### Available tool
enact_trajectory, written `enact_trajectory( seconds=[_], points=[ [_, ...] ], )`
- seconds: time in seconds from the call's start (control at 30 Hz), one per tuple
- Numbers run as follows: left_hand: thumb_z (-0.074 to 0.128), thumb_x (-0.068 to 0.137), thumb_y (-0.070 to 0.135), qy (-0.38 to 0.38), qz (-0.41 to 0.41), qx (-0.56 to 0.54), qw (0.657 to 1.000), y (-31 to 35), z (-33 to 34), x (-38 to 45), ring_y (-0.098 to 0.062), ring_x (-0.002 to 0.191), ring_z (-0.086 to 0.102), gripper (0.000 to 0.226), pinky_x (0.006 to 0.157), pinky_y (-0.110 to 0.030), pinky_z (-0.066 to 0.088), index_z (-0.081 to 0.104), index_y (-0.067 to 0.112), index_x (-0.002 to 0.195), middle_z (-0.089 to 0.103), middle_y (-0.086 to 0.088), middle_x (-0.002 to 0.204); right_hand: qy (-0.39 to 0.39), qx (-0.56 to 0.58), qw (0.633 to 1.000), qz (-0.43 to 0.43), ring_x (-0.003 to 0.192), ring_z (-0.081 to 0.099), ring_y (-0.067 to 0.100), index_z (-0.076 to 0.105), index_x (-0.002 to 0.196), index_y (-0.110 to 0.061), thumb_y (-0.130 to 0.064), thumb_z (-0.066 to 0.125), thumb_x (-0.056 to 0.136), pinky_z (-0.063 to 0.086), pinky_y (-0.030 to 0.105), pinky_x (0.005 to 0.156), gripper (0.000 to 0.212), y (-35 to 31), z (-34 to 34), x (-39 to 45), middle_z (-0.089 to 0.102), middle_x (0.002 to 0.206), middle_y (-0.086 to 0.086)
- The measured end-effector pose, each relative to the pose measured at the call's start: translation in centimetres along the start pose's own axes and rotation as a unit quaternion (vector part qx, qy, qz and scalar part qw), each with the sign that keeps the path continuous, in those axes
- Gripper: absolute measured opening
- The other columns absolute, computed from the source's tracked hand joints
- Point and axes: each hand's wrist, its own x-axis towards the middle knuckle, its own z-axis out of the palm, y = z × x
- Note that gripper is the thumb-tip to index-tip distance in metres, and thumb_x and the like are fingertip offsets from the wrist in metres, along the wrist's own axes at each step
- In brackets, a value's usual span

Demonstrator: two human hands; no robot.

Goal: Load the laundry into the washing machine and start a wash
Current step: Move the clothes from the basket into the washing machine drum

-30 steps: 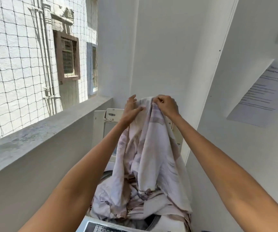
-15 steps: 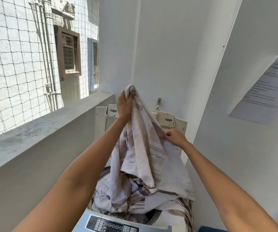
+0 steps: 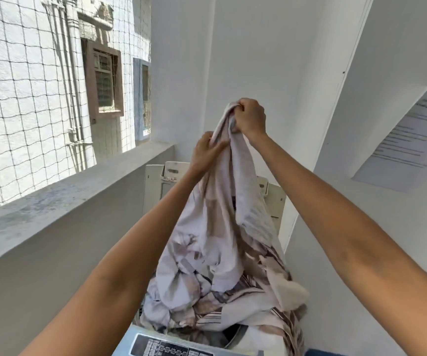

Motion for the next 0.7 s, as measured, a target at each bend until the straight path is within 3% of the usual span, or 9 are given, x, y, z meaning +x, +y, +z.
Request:
enact_trajectory(
  seconds=[0.1,0.2,0.27,0.33,0.4,0.5,0.6,0.7],
  points=[
    [0.063,0.086,0.033,0.089,0.002,0.01,0.996,-1.0,-0.3,0.1,-0.016,0.065,0.043,0.034,0.062,-0.034,0.033,0.047,0.012,0.065,0.043,0.002,0.061,-0.068,0.064,0.995,-0.022,0.09,0.064,0.027,0.066,0.095,0.001,-0.014,0.053,0.09,0.05,0.038,0.079,0.021,0.8,1.0,-0.8,0.069,0.096,0.014],
    [0.059,0.092,0.022,0.153,0.008,0.012,0.988,-1.1,-1.5,0.5,-0.011,0.06,0.04,0.031,0.061,-0.029,0.031,0.045,0.015,0.065,0.041,0.009,0.058,-0.22,0.094,0.971,-0.012,0.082,0.058,0.012,0.063,0.113,-0.008,-0.022,0.068,0.085,0.051,0.023,0.06,0.032,4.7,1.4,-3.4,0.065,0.107,0.003],
    [0.058,0.092,0.02,0.172,0.022,0.027,0.984,-0.3,-2.1,1.0,-0.007,0.057,0.037,0.033,0.056,-0.024,0.027,0.042,0.018,0.064,0.039,0.009,0.058,-0.318,0.028,0.948,0.008,0.08,0.056,0.009,0.061,0.12,-0.009,-0.023,0.069,0.084,0.046,0.01,0.051,0.039,8.3,2.0,-6.0,0.06,0.107,-0.001],
    [0.058,0.092,0.022,0.192,0.019,0.021,0.981,0.5,-2.6,1.4,-0.008,0.058,0.037,0.03,0.051,-0.021,0.028,0.045,0.014,0.067,0.04,0.008,0.059,-0.392,-0.049,0.918,0.034,0.069,0.058,0.008,0.065,0.11,-0.009,-0.023,0.062,0.089,0.045,0.013,0.047,0.025,11.8,3.0,-8.7,0.062,0.095,0.002],
    [0.057,0.093,0.027,0.213,-0.008,-0.006,0.977,0.5,-2.9,1.7,-0.008,0.059,0.038,0.027,0.051,-0.017,0.031,0.048,0.011,0.073,0.042,0.005,0.062,-0.432,-0.071,0.897,0.061,0.06,0.057,0.007,0.068,0.087,-0.016,-0.024,0.059,0.092,0.041,0.017,0.047,0.014,14.2,3.4,-10.9,0.063,0.078,0.002],
    [0.054,0.094,0.033,0.21,-0.049,0.002,0.977,-1.2,-3.7,1.3,-0.01,0.061,0.042,0.031,0.058,-0.025,0.032,0.046,0.013,0.072,0.045,0.002,0.065,-0.392,-0.082,0.915,0.055,0.061,0.052,0.015,0.053,0.057,-0.026,-0.027,0.06,0.092,0.035,0.025,0.055,0.036,15.6,2.7,-11.3,0.055,0.061,0.002],
    [0.046,0.094,0.048,0.156,-0.132,0.192,0.96,-3.2,-4.9,0.7,-0.028,0.091,0.059,0.039,0.073,-0.035,0.039,0.052,0.009,0.099,0.062,-0.01,0.095,-0.263,-0.13,0.954,0.063,0.073,0.055,0.021,0.061,0.07,-0.013,-0.034,0.054,0.093,0.035,0.029,0.063,0.032,15.3,1.1,-9.3,0.059,0.072,0.006],
    [0.056,0.091,0.036,0.093,-0.141,0.279,0.945,-4.0,-4.8,0.2,-0.033,0.124,0.045,0.051,0.097,-0.045,0.038,0.038,0.009,0.131,0.046,-0.016,0.132,-0.129,-0.059,0.987,0.07,0.078,0.055,0.022,0.059,0.081,-0.014,-0.034,0.05,0.095,0.037,0.029,0.065,0.026,12.2,0.1,-6.6,0.064,0.083,0.004]
  ],
)
